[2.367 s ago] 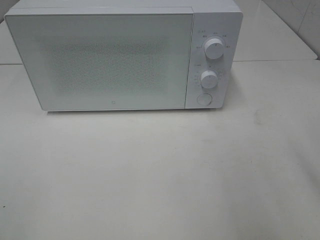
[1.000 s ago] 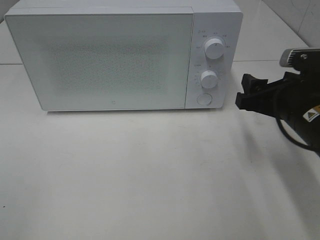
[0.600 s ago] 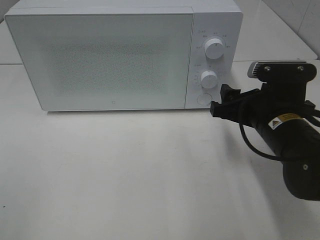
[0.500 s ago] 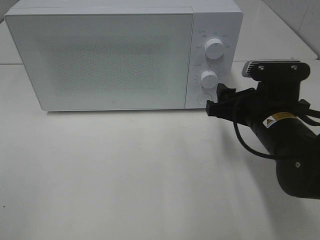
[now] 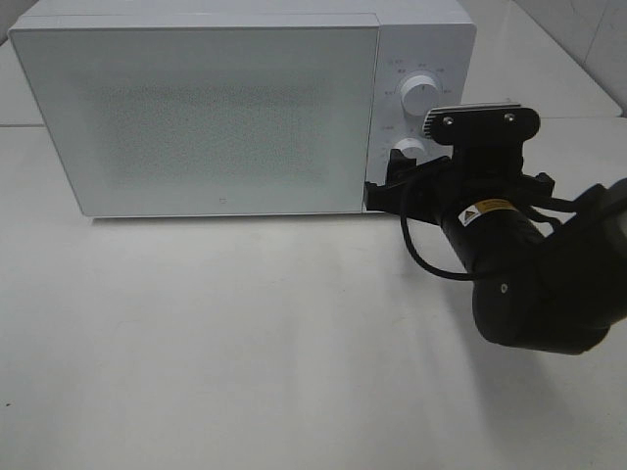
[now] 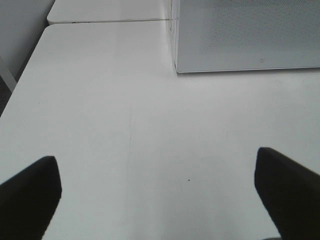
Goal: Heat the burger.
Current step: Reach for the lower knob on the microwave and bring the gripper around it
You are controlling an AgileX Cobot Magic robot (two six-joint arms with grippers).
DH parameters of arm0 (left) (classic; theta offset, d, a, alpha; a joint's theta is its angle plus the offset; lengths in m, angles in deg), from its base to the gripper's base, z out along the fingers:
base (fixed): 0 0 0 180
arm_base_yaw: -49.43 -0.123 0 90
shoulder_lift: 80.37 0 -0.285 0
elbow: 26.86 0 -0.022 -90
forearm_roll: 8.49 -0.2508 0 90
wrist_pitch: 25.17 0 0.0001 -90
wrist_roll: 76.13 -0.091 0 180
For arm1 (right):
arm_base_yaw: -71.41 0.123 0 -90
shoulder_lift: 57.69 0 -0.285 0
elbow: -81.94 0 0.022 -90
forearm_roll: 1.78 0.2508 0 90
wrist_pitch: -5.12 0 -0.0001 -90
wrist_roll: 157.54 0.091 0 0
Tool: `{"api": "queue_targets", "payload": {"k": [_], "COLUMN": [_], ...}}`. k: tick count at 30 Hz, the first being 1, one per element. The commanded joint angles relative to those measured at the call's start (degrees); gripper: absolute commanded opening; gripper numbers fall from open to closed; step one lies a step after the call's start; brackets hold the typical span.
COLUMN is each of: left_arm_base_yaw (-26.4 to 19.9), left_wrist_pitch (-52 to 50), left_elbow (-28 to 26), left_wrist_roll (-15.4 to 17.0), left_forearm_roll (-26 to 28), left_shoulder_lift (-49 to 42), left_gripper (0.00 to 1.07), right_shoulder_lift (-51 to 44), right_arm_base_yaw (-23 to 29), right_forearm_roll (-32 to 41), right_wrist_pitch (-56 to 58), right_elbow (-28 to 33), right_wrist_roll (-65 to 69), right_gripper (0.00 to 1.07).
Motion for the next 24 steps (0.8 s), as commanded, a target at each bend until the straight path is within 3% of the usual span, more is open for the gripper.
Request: {"api": "queue_targets", "payload": {"k": [1, 24], "left_arm_base_yaw": [0.5, 0.5], "left_wrist_pitch": [-0.9, -0.9], "left_elbow": [0.2, 0.2], "left_wrist_roll": [0.4, 0.4], "left_forearm_roll": [-0.2, -0.2], "left_shoulder_lift": [-1.3, -1.3], "left_gripper": [1.00, 1.00], "right_shoulder_lift": [1.1, 10.0], "right_arm_base_yaw": [0.1, -4.8], "right_forearm_roll": [-0.1, -4.5], "right_wrist_pitch": [-3.9, 2.3], "right_elbow": [-2.0, -11.6], "right_wrist_roll": [-0.8, 1.4], "right_gripper": [0.75, 0.75]}}
